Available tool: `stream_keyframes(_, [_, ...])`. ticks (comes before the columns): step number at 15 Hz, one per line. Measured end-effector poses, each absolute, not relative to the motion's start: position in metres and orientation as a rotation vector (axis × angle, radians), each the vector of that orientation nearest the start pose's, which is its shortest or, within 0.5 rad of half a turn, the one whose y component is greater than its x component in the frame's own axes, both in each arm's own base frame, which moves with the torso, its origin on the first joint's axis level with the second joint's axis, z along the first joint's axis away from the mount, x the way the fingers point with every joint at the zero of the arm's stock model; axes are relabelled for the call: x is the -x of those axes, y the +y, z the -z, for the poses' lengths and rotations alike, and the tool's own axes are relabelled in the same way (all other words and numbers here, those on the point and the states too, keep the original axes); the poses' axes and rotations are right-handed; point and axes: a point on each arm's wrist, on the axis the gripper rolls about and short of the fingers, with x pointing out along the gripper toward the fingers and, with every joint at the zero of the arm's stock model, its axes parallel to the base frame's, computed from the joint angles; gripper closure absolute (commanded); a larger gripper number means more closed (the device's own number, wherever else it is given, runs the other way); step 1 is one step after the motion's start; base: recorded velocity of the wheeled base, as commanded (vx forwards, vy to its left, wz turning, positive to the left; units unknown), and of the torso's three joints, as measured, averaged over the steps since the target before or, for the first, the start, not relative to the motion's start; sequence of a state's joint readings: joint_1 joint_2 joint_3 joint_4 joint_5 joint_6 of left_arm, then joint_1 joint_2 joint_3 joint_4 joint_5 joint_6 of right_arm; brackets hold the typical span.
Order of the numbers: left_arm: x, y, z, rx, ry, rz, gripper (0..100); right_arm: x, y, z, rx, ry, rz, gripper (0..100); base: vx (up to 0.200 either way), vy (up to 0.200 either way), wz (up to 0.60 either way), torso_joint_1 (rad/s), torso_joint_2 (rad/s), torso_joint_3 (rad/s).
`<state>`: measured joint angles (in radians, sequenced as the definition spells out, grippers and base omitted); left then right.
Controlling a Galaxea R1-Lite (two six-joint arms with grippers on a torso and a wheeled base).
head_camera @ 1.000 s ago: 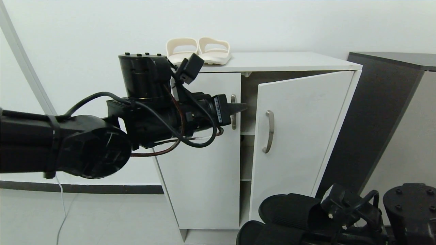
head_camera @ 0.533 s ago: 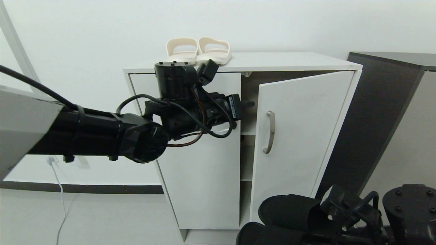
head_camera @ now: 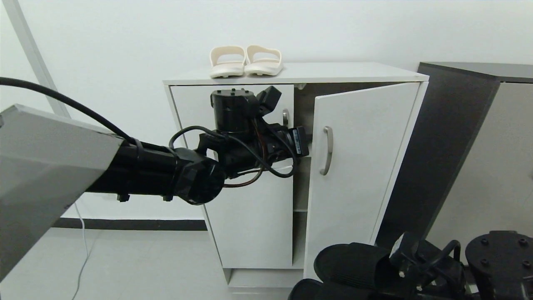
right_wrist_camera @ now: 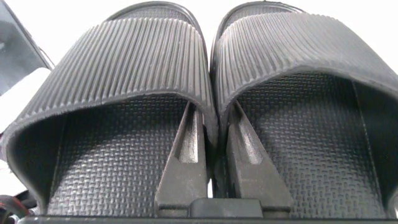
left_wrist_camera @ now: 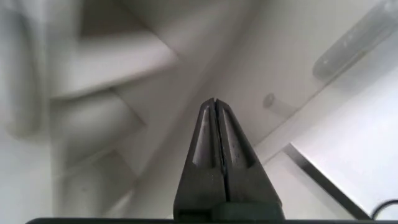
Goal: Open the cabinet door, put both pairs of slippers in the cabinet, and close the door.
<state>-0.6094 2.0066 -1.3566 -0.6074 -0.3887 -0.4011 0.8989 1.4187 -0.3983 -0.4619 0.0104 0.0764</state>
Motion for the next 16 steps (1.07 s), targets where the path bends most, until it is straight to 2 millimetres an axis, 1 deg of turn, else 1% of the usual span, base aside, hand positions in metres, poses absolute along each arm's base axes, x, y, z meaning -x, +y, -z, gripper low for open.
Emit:
stream_keyframes(2, [-0.317,-0.259,-0.219,0.356,0.258,1.013,100,-0.12,0.155,-0.132,0.183,0.555,-0.876,100,-0.2,0.0,0.0,0.005,0.0,0.005])
stream_keyframes(4, [-0.3,-0.275,-0.223,0.359,0.224,1.066,100,-0.118,0.156,-0.132,0.185,0.555,-0.888,100,-0.2,0.0,0.0,0.002,0.0,0.0])
stream_keyframes(5, [-0.292,-0.282,-0.225,0.362,0.204,1.092,100,-0.117,0.155,-0.131,0.188,0.561,-0.888,100,0.0,0.0,0.0,0.0,0.0,0.0])
stream_keyframes(7, [-0.288,-0.284,-0.227,0.362,0.2,1.105,100,-0.116,0.155,-0.131,0.188,0.56,-0.891,100,0.0,0.0,0.0,0.0,0.0,0.0])
stream_keyframes(10, [-0.291,-0.276,-0.224,0.363,0.2,1.083,100,-0.116,0.155,-0.131,0.186,0.557,-0.891,100,0.0,0.0,0.0,0.0,0.0,0.0])
stream_keyframes(12, [-0.289,-0.269,-0.226,0.364,0.194,1.074,100,-0.117,0.156,-0.131,0.186,0.557,-0.888,100,0.0,0.0,0.0,0.0,0.0,0.0])
stream_keyframes(14, [-0.285,-0.253,-0.231,0.363,0.188,1.05,100,-0.122,0.157,-0.134,0.171,0.544,-0.863,100,0.0,0.0,0.0,0.0,0.0,0.0])
stream_keyframes(16, [-0.275,-0.229,-0.24,0.362,0.175,1.015,100,-0.139,0.16,-0.138,0.155,0.516,-0.77,100,0.0,0.0,0.0,0.0,0.0,0.0])
